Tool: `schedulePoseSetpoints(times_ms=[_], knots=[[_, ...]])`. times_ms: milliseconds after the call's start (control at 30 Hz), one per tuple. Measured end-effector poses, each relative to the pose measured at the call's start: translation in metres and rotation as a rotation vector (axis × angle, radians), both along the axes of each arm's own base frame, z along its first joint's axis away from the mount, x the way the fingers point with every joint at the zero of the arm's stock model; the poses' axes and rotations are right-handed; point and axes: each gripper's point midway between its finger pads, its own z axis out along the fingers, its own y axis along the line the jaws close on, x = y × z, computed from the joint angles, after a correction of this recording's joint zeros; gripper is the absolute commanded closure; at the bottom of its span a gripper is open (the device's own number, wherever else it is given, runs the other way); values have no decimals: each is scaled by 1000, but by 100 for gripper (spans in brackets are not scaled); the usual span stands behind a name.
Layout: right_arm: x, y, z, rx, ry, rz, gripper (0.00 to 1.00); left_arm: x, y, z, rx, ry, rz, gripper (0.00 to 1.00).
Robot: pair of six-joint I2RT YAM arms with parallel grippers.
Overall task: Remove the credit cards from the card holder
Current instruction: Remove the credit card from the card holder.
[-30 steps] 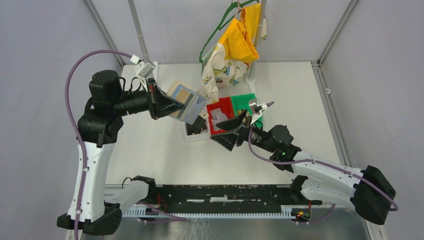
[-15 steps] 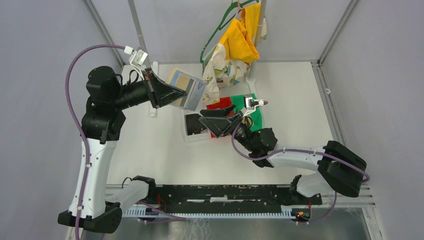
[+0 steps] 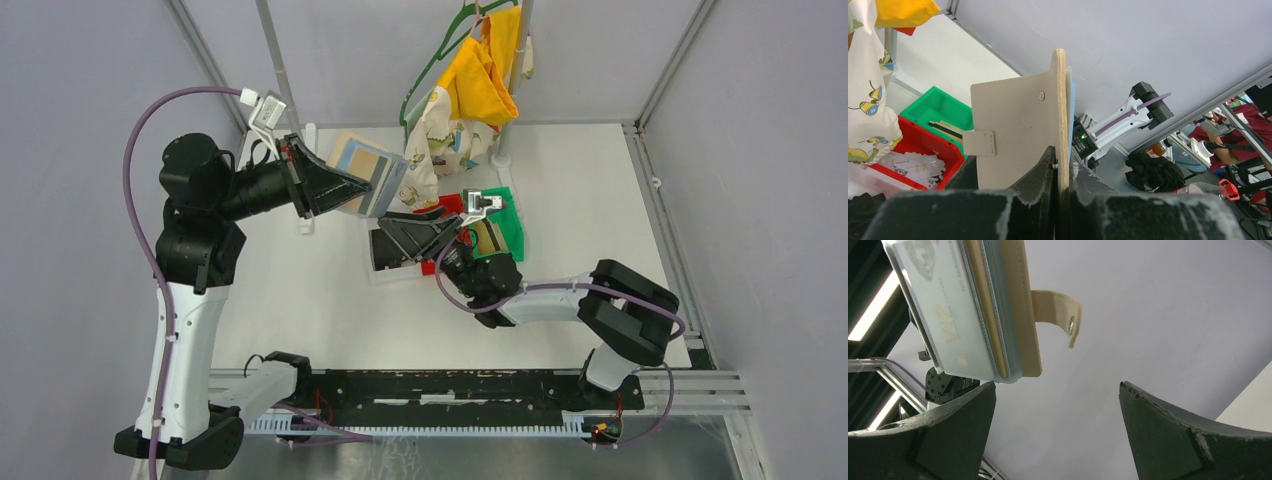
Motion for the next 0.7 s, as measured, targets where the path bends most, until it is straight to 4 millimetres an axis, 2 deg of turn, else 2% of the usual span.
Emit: schedulePoseSetpoints(times_ms=[233, 433, 533, 600, 700], knots=[[-1, 18, 22, 49, -32, 44, 2, -8, 0, 7, -9, -16, -12, 90], [-20, 24, 28, 41, -88, 123, 2, -17, 2, 15, -15, -49, -18, 91], [-30, 11, 17, 11, -81, 127, 2, -18, 2, 15, -12, -49, -12, 91], [-38, -6, 8, -12, -75, 114, 2, -16, 3, 15, -4, -48, 2, 91], [-47, -27, 9, -20, -102, 90, 2, -12, 5, 21, 4, -68, 32, 90]])
